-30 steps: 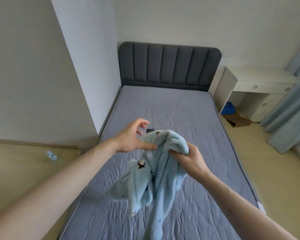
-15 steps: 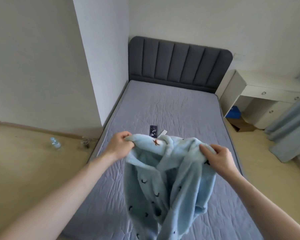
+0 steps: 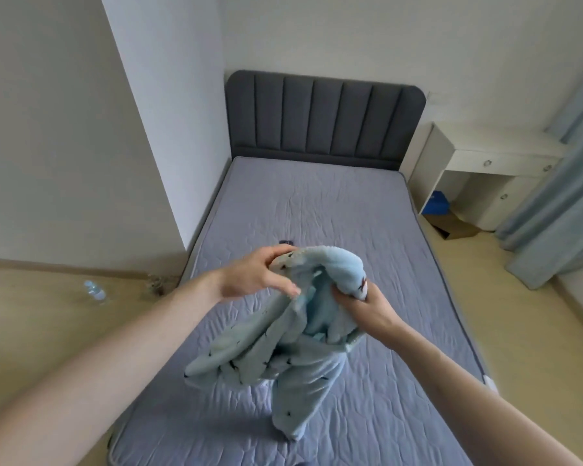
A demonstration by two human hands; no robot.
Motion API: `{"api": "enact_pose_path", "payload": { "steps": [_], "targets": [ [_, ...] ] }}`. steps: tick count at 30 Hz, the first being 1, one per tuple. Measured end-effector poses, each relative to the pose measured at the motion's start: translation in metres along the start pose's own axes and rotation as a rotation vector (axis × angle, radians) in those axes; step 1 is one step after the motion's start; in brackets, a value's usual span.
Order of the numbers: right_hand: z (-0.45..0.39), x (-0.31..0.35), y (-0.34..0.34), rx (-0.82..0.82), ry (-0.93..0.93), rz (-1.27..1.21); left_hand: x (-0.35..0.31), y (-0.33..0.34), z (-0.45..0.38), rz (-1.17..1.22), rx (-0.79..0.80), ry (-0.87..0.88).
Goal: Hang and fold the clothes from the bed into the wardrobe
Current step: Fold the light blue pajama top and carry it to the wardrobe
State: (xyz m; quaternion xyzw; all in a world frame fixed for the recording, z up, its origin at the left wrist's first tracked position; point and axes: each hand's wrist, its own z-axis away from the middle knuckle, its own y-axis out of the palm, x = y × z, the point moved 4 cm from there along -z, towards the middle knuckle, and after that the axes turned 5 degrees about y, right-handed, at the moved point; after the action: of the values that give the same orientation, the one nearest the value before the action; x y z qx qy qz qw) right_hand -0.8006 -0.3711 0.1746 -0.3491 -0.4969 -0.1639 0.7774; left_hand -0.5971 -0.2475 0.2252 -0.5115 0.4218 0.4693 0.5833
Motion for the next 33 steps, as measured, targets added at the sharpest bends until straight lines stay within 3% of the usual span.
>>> {"api": "enact_pose_path", "payload": {
  "steps": [4,6,8,12,14,16,19,21,27,33],
  "targets": [
    [0.015,0.022,0.000,0.090,-0.147,-0.084,0.085,0.003,0.025,-0.429,-0.006,-0.181],
    [0.018,0.037,0.001,0.106,-0.171,-0.118,0.118,0.022,0.026,-0.520,0.078,-0.232],
    [0.021,0.054,-0.003,0.103,-0.167,-0.150,0.143,0.033,0.023,-0.594,-0.006,-0.264],
    [0.024,0.063,-0.046,0.001,-0.049,-0.061,0.149,0.012,0.035,-0.484,-0.316,-0.244],
    [0.026,0.055,-0.079,-0.075,0.047,0.103,0.139,-0.008,0.051,-0.408,-0.373,-0.192],
    [0.027,0.042,-0.106,-0.100,0.150,0.271,0.129,-0.023,0.066,-0.371,-0.323,-0.169],
    [0.023,0.029,-0.121,0.039,0.300,0.469,0.126,-0.024,0.076,-0.422,-0.036,-0.276],
    [0.011,0.022,-0.122,0.107,0.348,0.585,0.125,-0.023,0.075,-0.527,0.058,-0.339],
    [-0.052,-0.016,-0.113,0.016,0.355,0.708,0.151,-0.037,0.044,-0.626,-0.030,-0.424],
    [-0.129,-0.113,-0.075,0.011,0.413,0.732,0.234,-0.045,0.007,-0.625,-0.171,-0.525]
  ]
}}
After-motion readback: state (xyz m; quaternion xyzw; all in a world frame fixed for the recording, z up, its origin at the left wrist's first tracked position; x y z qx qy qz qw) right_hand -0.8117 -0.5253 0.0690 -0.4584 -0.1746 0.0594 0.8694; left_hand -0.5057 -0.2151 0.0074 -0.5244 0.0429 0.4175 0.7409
